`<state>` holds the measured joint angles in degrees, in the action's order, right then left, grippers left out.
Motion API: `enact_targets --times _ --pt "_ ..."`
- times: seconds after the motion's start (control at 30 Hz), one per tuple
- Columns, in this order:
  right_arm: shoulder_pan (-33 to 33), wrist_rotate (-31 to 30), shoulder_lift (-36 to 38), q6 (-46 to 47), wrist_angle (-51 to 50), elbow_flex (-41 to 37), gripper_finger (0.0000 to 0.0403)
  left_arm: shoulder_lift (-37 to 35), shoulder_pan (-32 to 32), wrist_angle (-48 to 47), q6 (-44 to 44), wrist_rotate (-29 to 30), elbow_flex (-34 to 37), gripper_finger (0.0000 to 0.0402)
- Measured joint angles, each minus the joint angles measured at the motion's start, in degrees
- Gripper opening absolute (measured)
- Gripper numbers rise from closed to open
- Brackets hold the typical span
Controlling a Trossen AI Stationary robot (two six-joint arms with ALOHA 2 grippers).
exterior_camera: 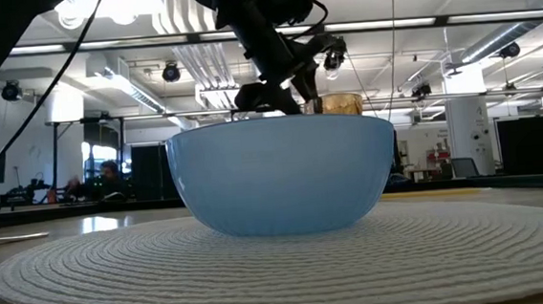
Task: Pick & Place Utensil
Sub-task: Move the yellow glass to the top left of the white mat
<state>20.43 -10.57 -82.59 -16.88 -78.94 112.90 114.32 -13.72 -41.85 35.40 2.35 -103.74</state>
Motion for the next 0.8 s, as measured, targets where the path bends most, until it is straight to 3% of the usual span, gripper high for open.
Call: enact_targets --times 0.37,0.8 --pt "0.0 0.0 0.0 -0.23 0.0 0.0 0.0199 0.0 -0.02 0.12 -4.07 0.33 0.0 0.0011" --pt "0.01 0.0 0.0 -0.04 -0.06 0.0 0.0199 -2.21 -0.01 -0.25 -8.34 0.77 -0.07 0.0003"
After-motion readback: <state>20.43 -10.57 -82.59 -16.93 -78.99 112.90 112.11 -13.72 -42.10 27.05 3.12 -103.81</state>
